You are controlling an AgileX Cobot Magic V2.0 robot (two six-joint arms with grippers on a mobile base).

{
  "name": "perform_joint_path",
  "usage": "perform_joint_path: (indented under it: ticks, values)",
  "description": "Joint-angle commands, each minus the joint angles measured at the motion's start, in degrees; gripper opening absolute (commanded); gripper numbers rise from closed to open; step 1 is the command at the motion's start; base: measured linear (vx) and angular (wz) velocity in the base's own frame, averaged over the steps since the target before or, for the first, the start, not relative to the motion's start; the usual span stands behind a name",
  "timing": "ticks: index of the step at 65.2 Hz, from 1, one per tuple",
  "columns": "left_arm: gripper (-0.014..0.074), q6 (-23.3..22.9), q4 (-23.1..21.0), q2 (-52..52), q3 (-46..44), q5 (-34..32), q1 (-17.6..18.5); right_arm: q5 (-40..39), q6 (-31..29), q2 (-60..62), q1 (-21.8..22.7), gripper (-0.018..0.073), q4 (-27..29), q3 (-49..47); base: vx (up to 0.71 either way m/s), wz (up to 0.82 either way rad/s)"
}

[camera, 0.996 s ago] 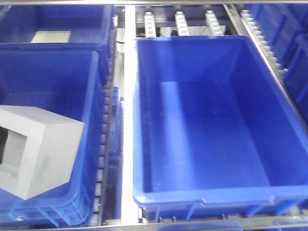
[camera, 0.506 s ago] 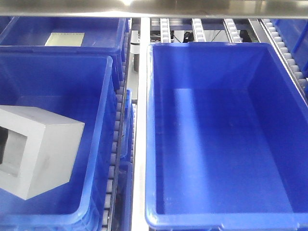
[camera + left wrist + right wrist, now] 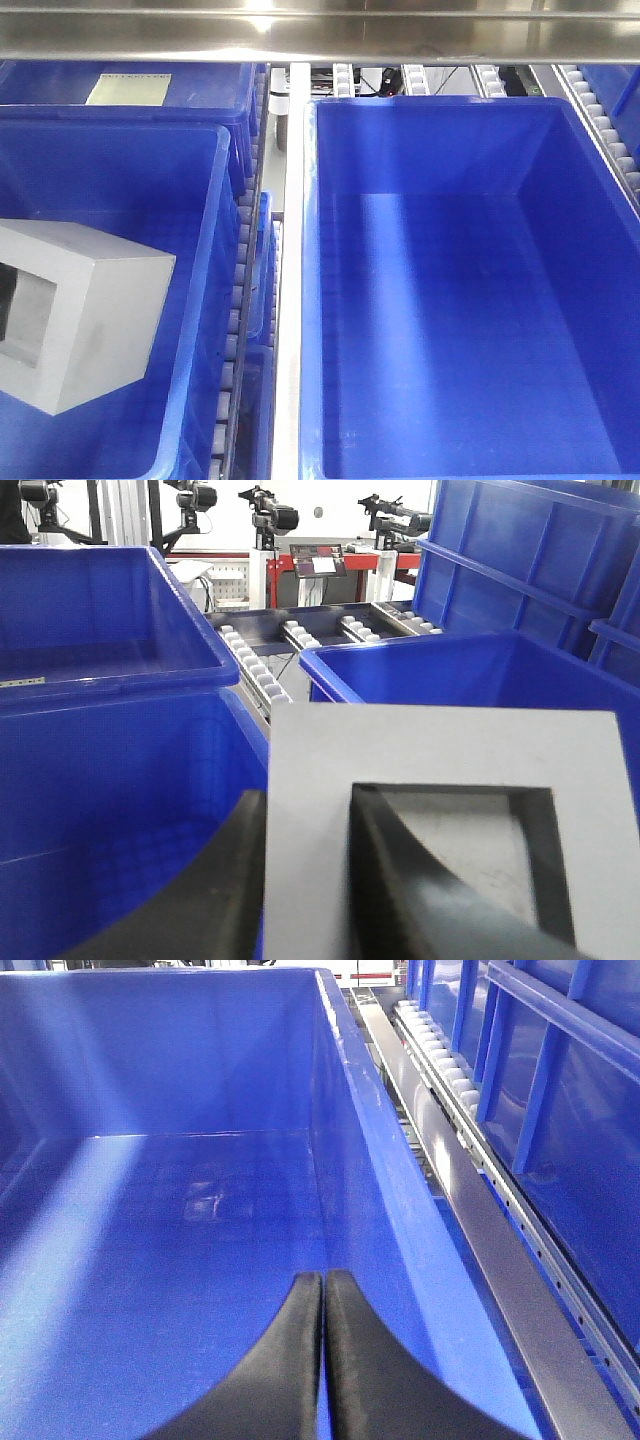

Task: Sort gray base to blue bin
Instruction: 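Turn the base to face the rack of large blue bins, then swing the left arm over the empty blue bin and lower the block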

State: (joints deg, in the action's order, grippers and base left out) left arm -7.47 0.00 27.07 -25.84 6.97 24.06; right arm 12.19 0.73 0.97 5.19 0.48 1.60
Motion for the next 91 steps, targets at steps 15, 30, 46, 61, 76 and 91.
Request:
perform_joint_path:
  ticks: [15, 30, 46, 61, 76, 91]
  values:
    - [-0.0006, -0.39, -0.56, 0.04, -1.75, -6.13, 0.24, -3.76, -0.73, 0.10, -0.02, -0.0005, -0.48, 0.11, 0.00, 0.00]
    - [-0.0006, -0.39, -0.56, 0.04, -1.75, -6.13, 0.24, -3.76, -0.73, 0.10, -0.02, -0.0005, -0.48, 0.11, 0.00, 0.00]
    - [-0.0006, -0.39, -0.56, 0.04, -1.75, -7.30, 0.24, -3.76, -0.73, 0.10, -0.02, -0.0005, -0.48, 0.11, 0.00, 0.00]
    - [-0.0006, -0.39, -0.56, 3.19, -1.75, -11.64, 0.44, -3.76, -0.73, 0.10, -0.02, -0.0005, -0.48, 0.11, 0.00, 0.00]
    - [-0.0006, -0.46, 0.00, 14.04, -1.92, -25.98, 9.68, -3.76, -0.73, 0.10, -0.02, -0.0005, -0.48, 0.11, 0.00, 0.00]
    - [-0.0006, -0.85, 0.00, 31.16, -11.64, -29.25, 20.99, -3.76, -0.73, 0.10, -0.02, -0.0005, -0.48, 0.11, 0.00, 0.00]
